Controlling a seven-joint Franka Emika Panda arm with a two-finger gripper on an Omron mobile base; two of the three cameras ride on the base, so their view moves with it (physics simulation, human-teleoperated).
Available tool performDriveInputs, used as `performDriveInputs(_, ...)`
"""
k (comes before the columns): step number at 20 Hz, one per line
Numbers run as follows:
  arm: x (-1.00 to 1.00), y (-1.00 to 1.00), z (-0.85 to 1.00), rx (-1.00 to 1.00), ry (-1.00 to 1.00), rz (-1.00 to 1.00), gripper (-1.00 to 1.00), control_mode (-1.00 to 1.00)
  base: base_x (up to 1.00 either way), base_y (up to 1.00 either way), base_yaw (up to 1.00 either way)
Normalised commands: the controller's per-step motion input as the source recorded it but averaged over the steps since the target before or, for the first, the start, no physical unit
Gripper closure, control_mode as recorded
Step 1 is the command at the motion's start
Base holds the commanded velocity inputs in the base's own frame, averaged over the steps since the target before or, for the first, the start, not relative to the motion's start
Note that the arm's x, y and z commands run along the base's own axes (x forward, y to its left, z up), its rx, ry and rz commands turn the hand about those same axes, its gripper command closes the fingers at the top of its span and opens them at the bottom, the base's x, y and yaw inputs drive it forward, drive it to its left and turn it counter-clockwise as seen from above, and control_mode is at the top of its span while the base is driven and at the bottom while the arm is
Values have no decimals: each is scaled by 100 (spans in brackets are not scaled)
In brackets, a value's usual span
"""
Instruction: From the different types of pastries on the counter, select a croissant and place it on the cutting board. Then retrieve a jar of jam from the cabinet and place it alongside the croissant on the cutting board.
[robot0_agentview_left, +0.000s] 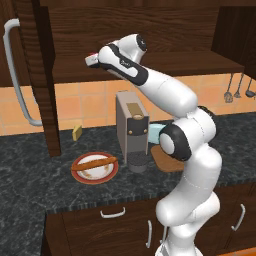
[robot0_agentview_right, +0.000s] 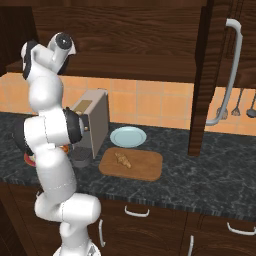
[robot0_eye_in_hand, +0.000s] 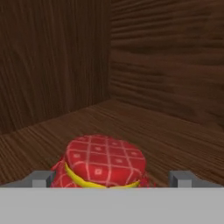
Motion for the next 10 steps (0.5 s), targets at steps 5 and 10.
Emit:
performDriveInputs(5, 47, 19, -11, 0, 0, 0, 100, -100, 0, 0, 0)
performDriveInputs(10, 9, -1, -25, 5, 1, 4, 100, -100, 0, 0, 0)
